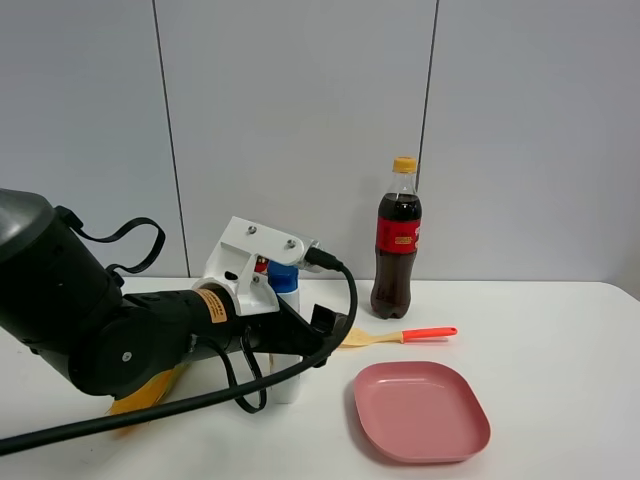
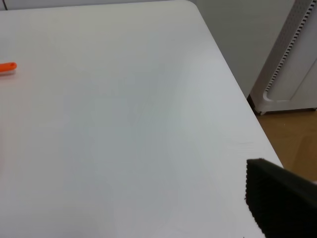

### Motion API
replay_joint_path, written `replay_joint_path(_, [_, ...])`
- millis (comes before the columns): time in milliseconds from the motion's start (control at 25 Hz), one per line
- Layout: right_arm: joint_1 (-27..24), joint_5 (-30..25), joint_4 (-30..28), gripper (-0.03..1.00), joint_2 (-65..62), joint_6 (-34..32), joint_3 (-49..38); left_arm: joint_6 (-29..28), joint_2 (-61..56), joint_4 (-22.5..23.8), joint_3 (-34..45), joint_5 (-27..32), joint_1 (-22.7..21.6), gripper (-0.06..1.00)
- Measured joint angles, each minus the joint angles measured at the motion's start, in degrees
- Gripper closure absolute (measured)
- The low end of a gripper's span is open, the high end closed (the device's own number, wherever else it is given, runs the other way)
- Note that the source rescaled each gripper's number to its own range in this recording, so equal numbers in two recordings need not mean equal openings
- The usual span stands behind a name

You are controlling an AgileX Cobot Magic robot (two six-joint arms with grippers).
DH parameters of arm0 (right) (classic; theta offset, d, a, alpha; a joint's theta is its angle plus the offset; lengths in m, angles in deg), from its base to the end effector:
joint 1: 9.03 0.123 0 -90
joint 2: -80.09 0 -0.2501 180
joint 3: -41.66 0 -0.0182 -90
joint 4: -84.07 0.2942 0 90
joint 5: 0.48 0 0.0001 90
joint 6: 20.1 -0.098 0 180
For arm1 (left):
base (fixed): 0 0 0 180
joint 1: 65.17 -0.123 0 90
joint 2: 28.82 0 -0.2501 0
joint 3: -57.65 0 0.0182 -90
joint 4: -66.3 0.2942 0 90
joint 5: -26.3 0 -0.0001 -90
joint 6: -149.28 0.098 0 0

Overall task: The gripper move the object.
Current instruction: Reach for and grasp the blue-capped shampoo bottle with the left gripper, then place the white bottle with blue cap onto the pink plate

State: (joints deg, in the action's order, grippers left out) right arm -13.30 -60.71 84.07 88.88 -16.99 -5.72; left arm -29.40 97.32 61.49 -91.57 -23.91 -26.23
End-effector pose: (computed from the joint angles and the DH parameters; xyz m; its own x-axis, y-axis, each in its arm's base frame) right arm 0.0746 -0.0056 0.2965 -0.4468 -0.0210 -0.8944 0.0503 0.9976 -0.0486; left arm 0.2942 -0.2296 0.0331 -0.2426 0.1566 -0.9574 0.5720 0.8202 -0.0108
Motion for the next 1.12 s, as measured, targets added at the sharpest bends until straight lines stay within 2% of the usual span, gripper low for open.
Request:
replay_joint_path(80, [0.0, 0.0, 0.0, -0.03, 0.0, 0.0, 0.0, 0.0, 0.0, -0.1, 0.0, 0.3, 0.0, 0.54])
replay_joint_path(120, [0.0, 0.0, 0.0, -0.03, 0.0, 0.0, 0.0, 0.0, 0.0, -0.1, 0.0, 0.5, -0.1, 0.81])
replay_joint_path(160, [0.0, 0.0, 0.0, -0.03, 0.0, 0.0, 0.0, 0.3, 0.0, 0.0, 0.0, 0.7, -0.1, 0.94])
replay_joint_path(240, [0.0, 0.0, 0.0, -0.03, 0.0, 0.0, 0.0, 0.4, 0.0, 0.1, 0.0, 0.7, -0.1, 0.9])
replay_joint_path(600, [0.0, 0.0, 0.0, -0.03, 0.0, 0.0, 0.0, 0.4, -0.7, 0.4, 0.0, 1.9, -0.1, 0.9])
replay_joint_path(760, [0.0, 0.0, 0.0, -0.03, 0.0, 0.0, 0.0, -2.6, -3.7, 2.1, 0.1, 4.3, -0.1, 0.9])
replay_joint_path(960, [0.0, 0.0, 0.0, -0.03, 0.0, 0.0, 0.0, -5.5, -10.2, 3.3, 0.1, 4.3, -0.1, 0.9])
replay_joint_path(1120, [0.0, 0.0, 0.0, -0.03, 0.0, 0.0, 0.0, -9.1, -14.2, 7.2, 0.1, 4.2, 0.2, 0.9])
